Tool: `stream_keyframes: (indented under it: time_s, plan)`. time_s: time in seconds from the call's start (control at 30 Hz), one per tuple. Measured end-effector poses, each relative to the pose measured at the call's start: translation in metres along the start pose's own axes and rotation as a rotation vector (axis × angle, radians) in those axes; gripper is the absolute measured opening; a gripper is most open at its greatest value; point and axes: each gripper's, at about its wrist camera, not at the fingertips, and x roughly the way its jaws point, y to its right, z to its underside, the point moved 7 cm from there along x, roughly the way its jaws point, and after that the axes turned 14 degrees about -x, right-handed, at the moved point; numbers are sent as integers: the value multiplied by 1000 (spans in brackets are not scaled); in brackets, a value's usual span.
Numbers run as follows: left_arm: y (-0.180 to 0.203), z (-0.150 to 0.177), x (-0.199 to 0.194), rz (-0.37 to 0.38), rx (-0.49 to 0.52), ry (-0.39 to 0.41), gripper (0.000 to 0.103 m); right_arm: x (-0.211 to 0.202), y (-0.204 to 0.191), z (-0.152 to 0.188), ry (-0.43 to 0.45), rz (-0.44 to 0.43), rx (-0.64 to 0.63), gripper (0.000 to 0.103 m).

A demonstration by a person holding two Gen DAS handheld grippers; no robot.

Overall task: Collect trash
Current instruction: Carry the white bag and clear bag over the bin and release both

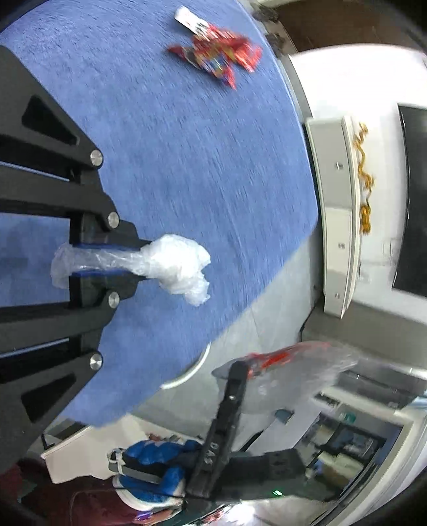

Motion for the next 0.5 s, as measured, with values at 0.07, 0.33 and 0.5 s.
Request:
stream_keyframes:
  time_s: [0.07, 0.33, 0.5]
  plan:
    - [29, -5, 10, 28, 31, -18, 8, -22, 31, 22, 2, 59, 66, 15]
    - [147, -18, 75, 121, 117, -132, 8, -60, 131, 99, -48, 236, 294, 18]
    - [196, -32, 130, 147, 153, -192, 8, -60, 177, 135, -82, 281, 393, 19]
